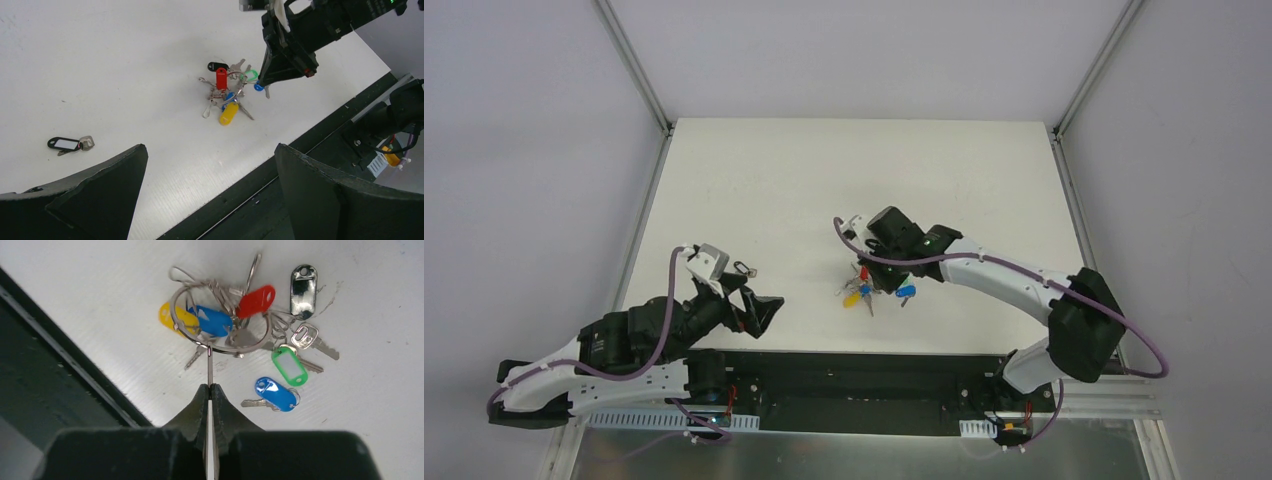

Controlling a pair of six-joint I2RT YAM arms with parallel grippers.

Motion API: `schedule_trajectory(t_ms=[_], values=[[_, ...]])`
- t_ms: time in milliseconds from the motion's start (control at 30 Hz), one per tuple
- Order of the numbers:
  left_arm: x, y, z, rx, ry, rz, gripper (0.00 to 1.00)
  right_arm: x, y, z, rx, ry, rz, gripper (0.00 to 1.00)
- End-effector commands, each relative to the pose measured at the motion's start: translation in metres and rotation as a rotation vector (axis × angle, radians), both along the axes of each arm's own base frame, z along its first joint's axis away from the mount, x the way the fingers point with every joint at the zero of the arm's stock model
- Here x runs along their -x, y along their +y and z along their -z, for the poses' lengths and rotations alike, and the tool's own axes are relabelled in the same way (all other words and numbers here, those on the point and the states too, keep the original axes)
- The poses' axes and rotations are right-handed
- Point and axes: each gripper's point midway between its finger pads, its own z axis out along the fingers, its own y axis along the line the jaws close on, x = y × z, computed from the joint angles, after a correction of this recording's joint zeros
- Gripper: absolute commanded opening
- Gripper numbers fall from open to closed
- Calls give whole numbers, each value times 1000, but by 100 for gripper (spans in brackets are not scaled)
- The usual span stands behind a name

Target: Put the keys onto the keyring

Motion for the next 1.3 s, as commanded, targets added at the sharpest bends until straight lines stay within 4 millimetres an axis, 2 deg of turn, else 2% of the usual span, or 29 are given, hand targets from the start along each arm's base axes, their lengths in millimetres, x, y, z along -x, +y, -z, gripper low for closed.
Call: schedule_trajectory(t_ms=[0, 100, 333, 500, 633, 833, 1000, 1100, 1267], values=[[4, -14, -20, -20, -22, 64, 100, 16, 18, -66, -150, 45, 8, 0], [6, -30, -24, -63, -33, 117, 100, 32, 18, -91, -152, 80, 21, 0], [15, -80, -30, -173, -95, 309, 100, 65, 9, -125, -69, 170, 63, 0], [17, -103, -27, -245, -135, 396, 100, 91, 10, -152, -103, 228, 48, 0], [30, -119, -27, -213, -174, 502, 100, 108, 9, -164, -112, 318, 92, 0], [55, -134, -33, -155, -271, 690, 100, 133, 20, -179, -156, 482, 116, 0], [76, -147, -34, -129, -321, 832, 100, 146, 30, -196, -195, 568, 117, 0], [81, -153, -28, -129, -344, 877, 100, 151, 35, -204, -201, 603, 115, 0], [79, -155, -26, -133, -384, 877, 100, 157, 38, -204, -177, 660, 116, 0]])
